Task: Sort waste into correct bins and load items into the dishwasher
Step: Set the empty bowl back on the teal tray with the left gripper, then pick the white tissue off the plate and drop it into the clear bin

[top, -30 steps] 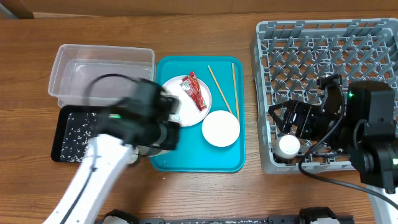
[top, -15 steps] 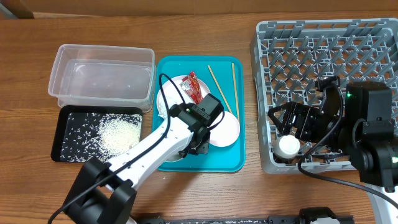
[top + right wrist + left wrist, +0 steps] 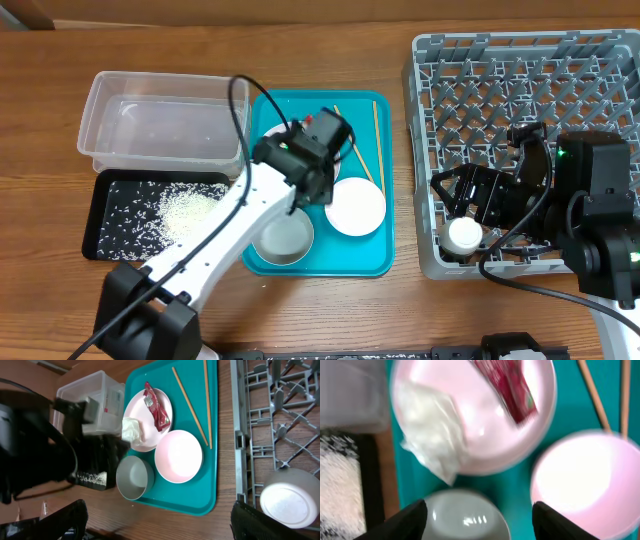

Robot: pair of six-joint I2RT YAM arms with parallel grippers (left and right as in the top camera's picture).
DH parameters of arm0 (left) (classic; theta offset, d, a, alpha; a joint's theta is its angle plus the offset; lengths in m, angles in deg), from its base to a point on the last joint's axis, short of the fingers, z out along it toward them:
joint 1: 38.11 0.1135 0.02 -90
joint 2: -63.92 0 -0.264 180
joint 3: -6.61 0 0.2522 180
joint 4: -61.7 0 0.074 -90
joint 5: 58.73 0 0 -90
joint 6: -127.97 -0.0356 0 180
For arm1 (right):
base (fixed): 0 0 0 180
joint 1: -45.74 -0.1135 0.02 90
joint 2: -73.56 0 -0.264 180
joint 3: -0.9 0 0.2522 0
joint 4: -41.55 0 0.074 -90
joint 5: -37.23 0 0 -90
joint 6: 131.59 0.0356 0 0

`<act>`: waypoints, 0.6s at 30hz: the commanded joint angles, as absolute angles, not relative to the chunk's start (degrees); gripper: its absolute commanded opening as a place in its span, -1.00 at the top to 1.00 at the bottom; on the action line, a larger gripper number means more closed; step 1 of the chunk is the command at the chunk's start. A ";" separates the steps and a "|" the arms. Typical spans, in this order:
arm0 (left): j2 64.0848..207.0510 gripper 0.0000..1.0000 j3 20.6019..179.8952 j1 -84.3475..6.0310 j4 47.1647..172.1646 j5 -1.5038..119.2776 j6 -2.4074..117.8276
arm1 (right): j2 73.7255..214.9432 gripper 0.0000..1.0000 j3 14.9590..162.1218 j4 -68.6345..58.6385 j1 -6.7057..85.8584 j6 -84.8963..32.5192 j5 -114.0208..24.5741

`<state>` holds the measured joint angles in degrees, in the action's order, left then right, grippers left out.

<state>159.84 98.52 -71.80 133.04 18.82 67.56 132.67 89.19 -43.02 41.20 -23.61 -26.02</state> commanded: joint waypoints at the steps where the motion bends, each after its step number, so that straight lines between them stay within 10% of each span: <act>1: 161.63 -0.39 96.88 -68.17 128.87 14.10 65.39 | 132.48 -0.86 89.99 -43.08 41.20 -24.05 -26.77; 11: 173.37 -0.16 96.27 -64.96 124.43 16.24 64.91 | 132.48 -0.86 89.99 -43.76 41.20 -24.05 -27.21; 18: 172.63 0.92 100.01 -64.50 129.48 15.87 65.11 | 132.48 -0.86 89.99 -44.18 41.20 -24.05 -27.23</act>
